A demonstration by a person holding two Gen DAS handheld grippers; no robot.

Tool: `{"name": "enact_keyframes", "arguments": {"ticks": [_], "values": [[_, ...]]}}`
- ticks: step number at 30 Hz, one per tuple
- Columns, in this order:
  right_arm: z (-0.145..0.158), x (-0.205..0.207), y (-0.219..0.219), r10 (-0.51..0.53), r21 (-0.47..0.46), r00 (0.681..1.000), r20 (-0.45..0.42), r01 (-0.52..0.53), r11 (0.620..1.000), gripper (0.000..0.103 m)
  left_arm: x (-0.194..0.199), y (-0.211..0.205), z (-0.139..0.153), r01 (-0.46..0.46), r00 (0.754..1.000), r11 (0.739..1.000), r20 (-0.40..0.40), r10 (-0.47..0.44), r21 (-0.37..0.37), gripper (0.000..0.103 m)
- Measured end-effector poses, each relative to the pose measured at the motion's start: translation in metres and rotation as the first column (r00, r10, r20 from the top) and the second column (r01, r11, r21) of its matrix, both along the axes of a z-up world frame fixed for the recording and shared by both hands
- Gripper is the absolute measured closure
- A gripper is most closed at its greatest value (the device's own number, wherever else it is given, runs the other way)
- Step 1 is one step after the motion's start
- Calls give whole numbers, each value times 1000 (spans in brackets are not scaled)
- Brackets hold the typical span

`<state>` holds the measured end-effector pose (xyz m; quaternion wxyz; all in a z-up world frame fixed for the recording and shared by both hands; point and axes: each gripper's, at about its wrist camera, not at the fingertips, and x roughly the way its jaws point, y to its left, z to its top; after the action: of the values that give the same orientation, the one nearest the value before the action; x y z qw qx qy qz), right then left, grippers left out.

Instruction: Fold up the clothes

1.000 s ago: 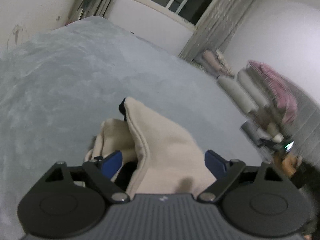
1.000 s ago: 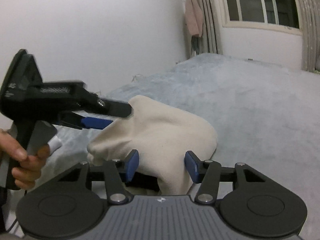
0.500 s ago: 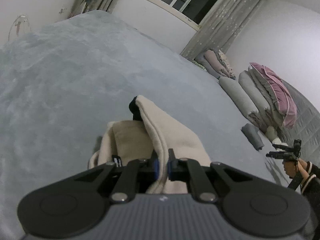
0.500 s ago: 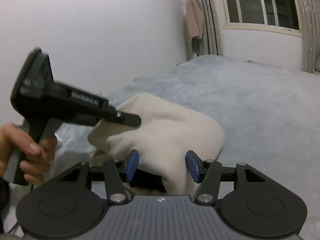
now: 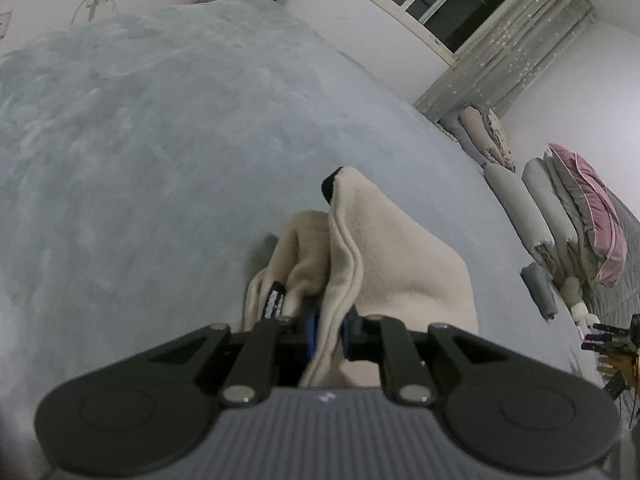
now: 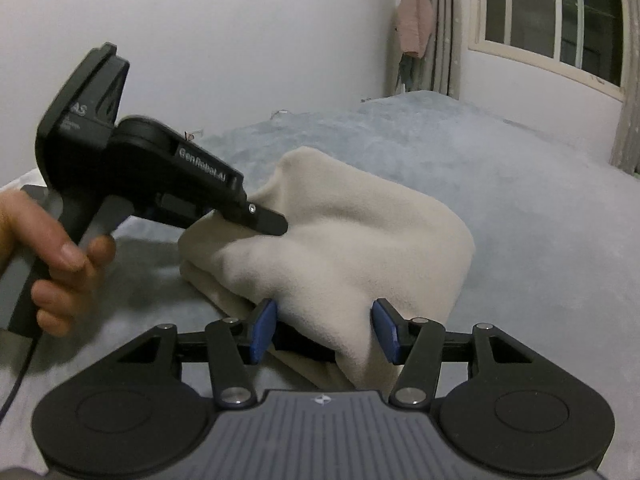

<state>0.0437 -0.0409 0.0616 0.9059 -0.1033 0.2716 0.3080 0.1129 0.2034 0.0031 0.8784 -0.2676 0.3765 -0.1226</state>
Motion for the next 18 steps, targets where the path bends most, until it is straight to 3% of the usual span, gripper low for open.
{"name": "enact_keyframes", "arguments": {"ticks": [5, 8, 10, 18], "values": [[0, 8, -3, -16, 31, 1000, -20, 17, 999, 51, 1, 7, -5, -7, 1000, 999, -18, 7, -44, 90], [-2, 14, -5, -28, 43, 999, -35, 29, 999, 62, 2, 8, -6, -8, 1000, 999, -19, 7, -44, 90], [-3, 17, -5, -35, 51, 998, -45, 37, 998, 63, 3, 9, -6, -6, 1000, 999, -21, 5, -43, 89], [-8, 30, -6, -61, 77, 995, -76, 66, 995, 62, -10, -17, 40, 83, 980, 994, 173, -95, 74, 70]]}}
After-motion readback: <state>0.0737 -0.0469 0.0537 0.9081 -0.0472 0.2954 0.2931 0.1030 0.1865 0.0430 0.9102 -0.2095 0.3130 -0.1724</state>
